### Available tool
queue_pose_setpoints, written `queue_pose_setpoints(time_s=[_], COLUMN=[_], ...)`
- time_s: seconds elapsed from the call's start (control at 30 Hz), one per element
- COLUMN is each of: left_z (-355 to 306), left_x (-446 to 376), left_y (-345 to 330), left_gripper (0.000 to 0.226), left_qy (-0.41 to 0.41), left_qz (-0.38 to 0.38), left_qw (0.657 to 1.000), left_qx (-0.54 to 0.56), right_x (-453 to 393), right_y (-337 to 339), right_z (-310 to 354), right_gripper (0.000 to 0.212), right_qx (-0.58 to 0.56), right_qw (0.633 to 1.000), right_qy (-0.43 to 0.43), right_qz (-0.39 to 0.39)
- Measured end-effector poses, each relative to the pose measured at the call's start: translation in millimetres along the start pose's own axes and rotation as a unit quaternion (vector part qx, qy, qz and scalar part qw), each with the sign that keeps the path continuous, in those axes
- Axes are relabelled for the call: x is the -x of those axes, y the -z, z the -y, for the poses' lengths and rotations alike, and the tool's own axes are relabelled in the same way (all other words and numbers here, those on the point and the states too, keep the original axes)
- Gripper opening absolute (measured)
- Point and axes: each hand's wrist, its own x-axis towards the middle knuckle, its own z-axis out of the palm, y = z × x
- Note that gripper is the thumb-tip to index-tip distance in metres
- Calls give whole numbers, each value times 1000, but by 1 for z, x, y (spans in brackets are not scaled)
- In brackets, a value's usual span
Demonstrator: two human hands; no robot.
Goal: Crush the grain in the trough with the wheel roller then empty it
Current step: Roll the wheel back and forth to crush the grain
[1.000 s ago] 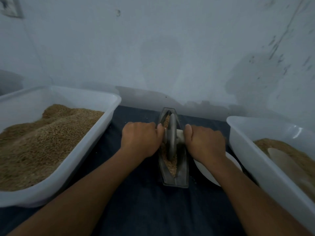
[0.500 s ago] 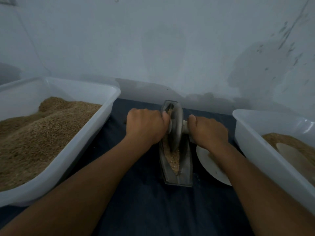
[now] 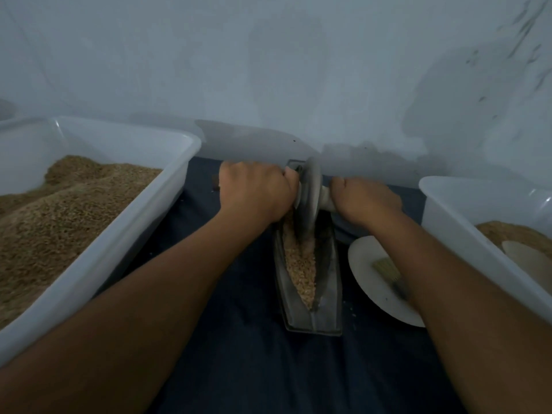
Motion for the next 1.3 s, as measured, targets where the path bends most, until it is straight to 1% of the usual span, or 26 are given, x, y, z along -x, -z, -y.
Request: queue_pose_setpoints(time_s=[0.1,0.17,0.27,0.4,0.5,0.57,0.63,0.73,0.83,0.97,1.07,1.17,1.3], left_z=[6,10,15,18,14,11,11,8,2,-1,-1,0,2], left_x=[0,4,12,23,29,36,41,49,54,59,62,62,54], left_y=[-5,-8,-8,-3,4,8,12,20,30,37,36,33,25], left_gripper=[48,48,45,34,43,44,47,51,53,52,52,49,46], left_qy=[20,29,22,-24,-17,-26,-19,-14,-16,-19,-17,-18,-16], left_qz=[33,59,66,53,41,24,21,12,-12,-29,-39,-51,-56], left_qw=[999,996,996,998,999,999,1000,1000,1000,999,999,998,998], left_qx=[38,53,58,39,27,19,13,-6,-16,-18,-8,10,16], right_x=[-1,1,4,17,23,29,37,48,60,71,72,67,56], right_y=[7,11,12,5,4,2,1,-1,-4,-6,-5,-5,-4], right_z=[3,9,16,15,11,10,10,7,2,-4,-5,-3,0], right_gripper=[37,33,43,39,49,51,52,54,55,47,44,49,49], right_qx=[10,8,57,72,63,70,83,103,96,102,108,82,57], right_qw=[998,998,995,986,984,982,979,979,983,985,982,984,988], right_qy=[55,64,69,101,85,87,92,87,62,61,74,66,52], right_qz=[10,-9,-43,-112,-140,-154,-165,-154,-143,-126,-134,-144,-131])
